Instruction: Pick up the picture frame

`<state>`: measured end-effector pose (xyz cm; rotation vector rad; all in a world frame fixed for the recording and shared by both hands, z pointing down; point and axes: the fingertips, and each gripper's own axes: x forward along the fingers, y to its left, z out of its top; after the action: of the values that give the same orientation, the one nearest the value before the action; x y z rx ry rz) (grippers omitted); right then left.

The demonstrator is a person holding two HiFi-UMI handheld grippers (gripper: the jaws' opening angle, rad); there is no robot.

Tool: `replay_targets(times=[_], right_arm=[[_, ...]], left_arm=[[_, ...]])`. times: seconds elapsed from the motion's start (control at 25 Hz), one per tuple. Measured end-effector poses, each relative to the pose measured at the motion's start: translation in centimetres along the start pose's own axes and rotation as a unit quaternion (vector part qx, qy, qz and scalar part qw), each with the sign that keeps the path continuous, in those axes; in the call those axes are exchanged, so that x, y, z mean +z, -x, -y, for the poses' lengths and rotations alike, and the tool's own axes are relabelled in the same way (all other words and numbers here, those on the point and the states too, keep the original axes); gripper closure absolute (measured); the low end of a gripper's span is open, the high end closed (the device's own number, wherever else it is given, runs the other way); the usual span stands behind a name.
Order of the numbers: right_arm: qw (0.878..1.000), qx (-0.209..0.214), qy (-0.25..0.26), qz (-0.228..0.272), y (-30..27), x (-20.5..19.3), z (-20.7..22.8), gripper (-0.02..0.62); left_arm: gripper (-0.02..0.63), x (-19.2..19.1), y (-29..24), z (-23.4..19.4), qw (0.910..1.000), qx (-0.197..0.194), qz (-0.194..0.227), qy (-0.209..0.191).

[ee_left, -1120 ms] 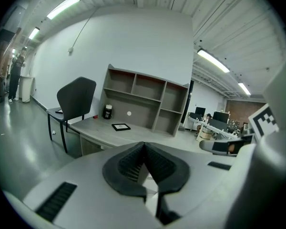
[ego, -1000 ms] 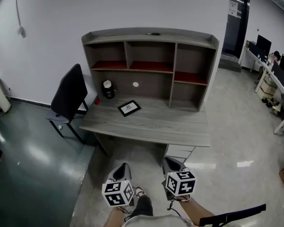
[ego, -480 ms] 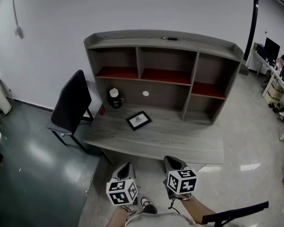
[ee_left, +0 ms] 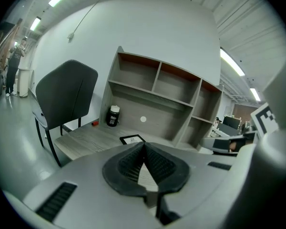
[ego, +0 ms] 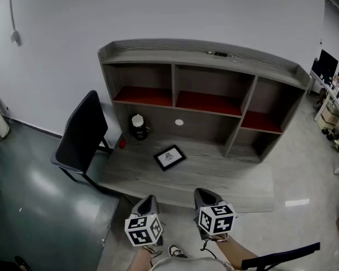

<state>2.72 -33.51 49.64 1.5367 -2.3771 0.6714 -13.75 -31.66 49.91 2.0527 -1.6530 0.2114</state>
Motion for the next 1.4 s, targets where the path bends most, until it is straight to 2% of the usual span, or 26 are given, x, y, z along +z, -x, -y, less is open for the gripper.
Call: replay_targets(times=[0.36, 0.88, 1.12, 1.4], right_arm=[[0.999, -0.028, -0.031, -0.03, -2.3, -1.5, 2.5, 0.563], [0.999, 0.006, -0.003, -0.053, -8.3, 0.6, 2.1, 0.563], [0.998, 0.013, 0.006, -0.063, -10.8, 1.8, 3.3, 0.563], [0.997, 0.015, 0.003, -0.075, -12.6, 2.2, 5.5, 0.563]], left_arm=[[0.595, -0.2, -3.0, -1.6, 0.9997, -0.001, -0.026, 0.003], [0.594, 0.2, -5.8, -4.8, 0.9983, 0.041, -0.035, 0.024], [0.594, 1.6, -8.3, -5.1, 0.9977, 0.051, -0.03, 0.032], [0.594, 1.0, -10.9, -4.4, 0.9965, 0.057, -0.047, 0.04]])
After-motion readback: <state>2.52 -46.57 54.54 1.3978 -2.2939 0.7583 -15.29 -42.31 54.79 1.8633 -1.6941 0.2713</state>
